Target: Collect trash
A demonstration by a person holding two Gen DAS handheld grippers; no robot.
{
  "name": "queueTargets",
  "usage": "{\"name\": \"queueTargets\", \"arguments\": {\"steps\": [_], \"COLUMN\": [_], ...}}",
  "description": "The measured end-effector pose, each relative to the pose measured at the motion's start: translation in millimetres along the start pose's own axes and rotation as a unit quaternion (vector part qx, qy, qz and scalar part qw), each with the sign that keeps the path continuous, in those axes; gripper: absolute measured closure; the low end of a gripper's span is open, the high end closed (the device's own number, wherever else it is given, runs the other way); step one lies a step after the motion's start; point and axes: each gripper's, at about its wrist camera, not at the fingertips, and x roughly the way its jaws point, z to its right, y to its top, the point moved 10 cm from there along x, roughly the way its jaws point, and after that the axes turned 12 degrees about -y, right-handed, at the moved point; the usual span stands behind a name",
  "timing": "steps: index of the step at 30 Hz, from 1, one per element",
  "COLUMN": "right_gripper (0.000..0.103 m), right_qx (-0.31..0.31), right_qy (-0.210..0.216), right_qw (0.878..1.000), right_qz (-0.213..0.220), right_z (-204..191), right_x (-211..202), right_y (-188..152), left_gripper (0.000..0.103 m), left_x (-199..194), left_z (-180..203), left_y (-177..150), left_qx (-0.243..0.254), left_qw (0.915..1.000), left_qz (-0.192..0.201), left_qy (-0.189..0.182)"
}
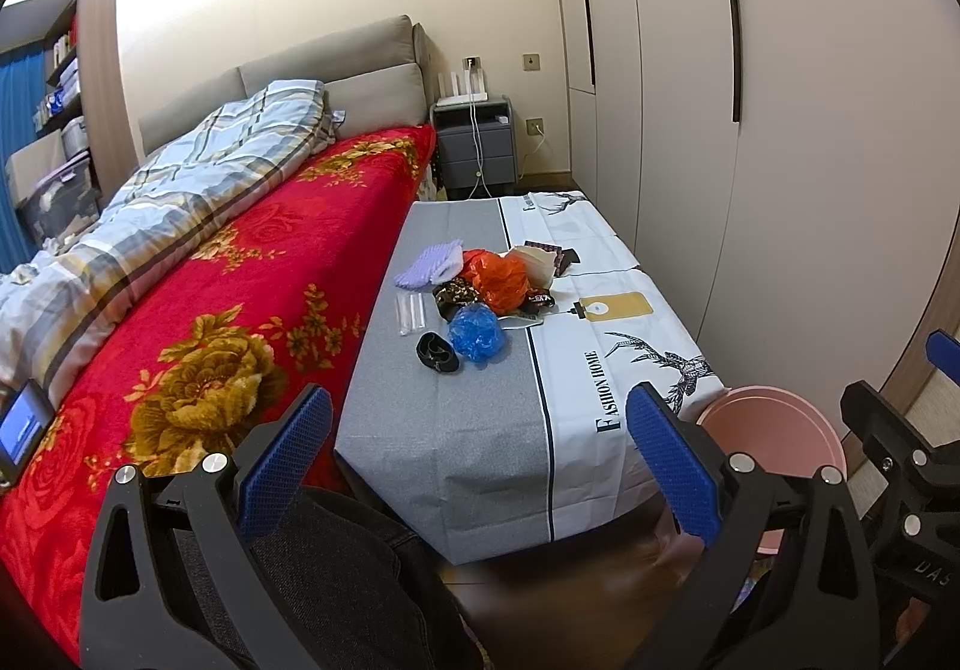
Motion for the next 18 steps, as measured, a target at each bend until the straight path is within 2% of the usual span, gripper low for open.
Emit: {"name": "queueTargets", "arguments": {"steps": [18], "right_gripper": [0.005], "right_qx": [0.003], "right_qy": [0.004], "right_qw": [1.0], "right_qz": [-0.001], "right_z": [-2.4], "right_x": [4.7], "right_y": [-2.2], "left_gripper": [0.008], "left_x": [5.1], "left_z": [-5.0], "left_y": [-2.2], "left_qx": [-0.002], "left_qw": [0.9999], "left_qz": [-0.008], "left_qy": [-0.007]}}
